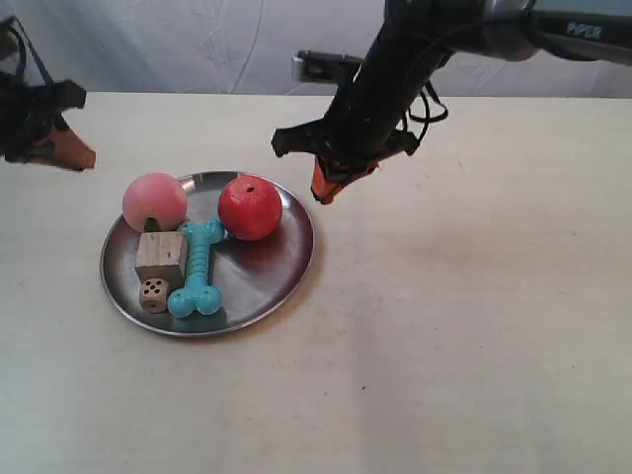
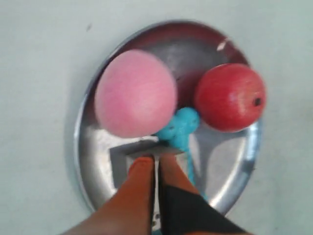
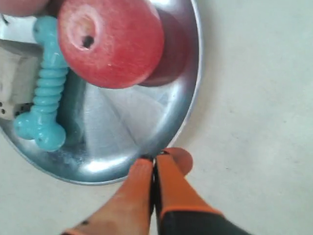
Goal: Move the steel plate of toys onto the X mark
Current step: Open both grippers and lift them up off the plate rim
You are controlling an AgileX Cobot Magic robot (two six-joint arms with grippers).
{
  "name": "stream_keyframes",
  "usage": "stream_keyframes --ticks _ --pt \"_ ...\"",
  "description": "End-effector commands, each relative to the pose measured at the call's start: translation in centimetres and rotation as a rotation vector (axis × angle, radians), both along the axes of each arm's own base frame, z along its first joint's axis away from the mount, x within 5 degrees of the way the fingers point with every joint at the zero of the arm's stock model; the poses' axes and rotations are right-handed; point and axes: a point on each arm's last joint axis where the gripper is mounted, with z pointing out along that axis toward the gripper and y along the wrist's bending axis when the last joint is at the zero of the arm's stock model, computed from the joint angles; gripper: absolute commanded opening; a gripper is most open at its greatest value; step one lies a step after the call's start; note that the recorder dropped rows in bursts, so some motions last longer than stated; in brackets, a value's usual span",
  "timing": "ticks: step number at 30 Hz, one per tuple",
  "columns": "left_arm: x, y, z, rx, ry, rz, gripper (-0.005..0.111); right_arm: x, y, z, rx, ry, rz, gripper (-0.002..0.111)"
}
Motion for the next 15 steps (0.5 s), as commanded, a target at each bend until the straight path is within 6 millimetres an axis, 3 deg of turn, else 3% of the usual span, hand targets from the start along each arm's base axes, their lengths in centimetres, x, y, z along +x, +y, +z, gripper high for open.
stream_keyframes --ticks 1,4,6,10,15 --pt "-3.9 -1.2 6.8 -0.066 -0.272 -0.046 0.0 -2.5 -1.3 6.1 0.012 -0.184 0.008 0.0" --pt "-9.4 -1.4 11.0 0.023 -0.498 -0.013 0.0 -6.1 -3.5 10.1 0.017 -0.421 -0.057 0.0" --pt "-13.3 -1.4 12.7 0.079 -0.634 0.029 0.0 -8.9 -4.9 11.2 0.047 -0.544 -0.115 0.0" --pt "-18.8 -1.3 14.1 0.144 -0.836 0.108 0.0 -13.7 -6.8 12.0 0.083 -0.75 -0.158 0.0" --pt "-23.5 -1.0 14.3 0.188 -1.038 0.225 0.0 -19.6 -8.5 12.6 0.161 -1.023 -0.174 0.0"
